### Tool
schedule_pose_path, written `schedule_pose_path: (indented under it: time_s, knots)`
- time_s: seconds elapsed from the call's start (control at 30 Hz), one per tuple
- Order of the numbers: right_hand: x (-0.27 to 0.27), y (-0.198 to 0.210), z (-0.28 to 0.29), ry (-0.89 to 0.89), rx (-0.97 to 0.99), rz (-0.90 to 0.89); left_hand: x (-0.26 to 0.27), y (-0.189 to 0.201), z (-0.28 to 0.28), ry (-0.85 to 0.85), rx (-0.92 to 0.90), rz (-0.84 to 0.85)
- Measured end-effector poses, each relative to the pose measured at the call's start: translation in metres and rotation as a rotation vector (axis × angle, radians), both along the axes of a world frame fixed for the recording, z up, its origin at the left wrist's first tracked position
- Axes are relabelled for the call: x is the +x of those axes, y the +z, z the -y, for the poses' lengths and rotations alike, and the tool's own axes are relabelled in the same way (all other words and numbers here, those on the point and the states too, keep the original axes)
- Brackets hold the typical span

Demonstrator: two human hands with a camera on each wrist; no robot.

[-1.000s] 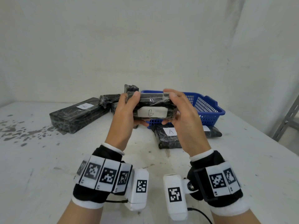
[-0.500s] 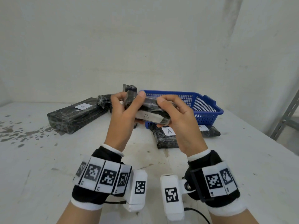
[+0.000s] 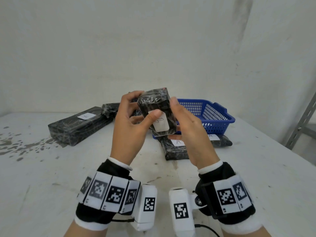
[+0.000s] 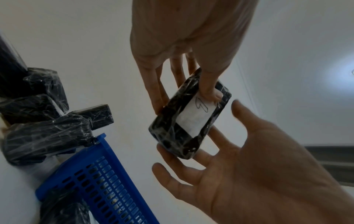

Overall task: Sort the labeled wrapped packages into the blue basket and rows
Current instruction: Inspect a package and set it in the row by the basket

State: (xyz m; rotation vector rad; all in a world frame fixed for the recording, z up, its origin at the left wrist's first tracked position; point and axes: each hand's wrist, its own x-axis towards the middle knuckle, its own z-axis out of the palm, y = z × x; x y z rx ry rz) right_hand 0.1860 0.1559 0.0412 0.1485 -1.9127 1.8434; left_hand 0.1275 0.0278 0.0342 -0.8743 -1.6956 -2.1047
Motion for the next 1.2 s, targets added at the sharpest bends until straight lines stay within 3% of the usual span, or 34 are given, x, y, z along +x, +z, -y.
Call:
schedule_pose_path:
  time_s: [0.3,0.57,1.2]
  knots:
    - [0.0011,0.001,-0.0011,-0.03,0.025,0.054,-0.0018,-0.0035,0.0009,0.054,-0.059,-0.108]
    - [-0.0018,0.0009,-0.0067,-0.011,-0.054,-0.03,0.0047,-0.0006,-0.0007,-0.041,-0.063,-0.13]
    - [-0.0064,-0.0051,-0.0036,-0.014,-0.035,-0.101,0.0033,-0.0002,-0.0009,-0.153,0.029,-0.067]
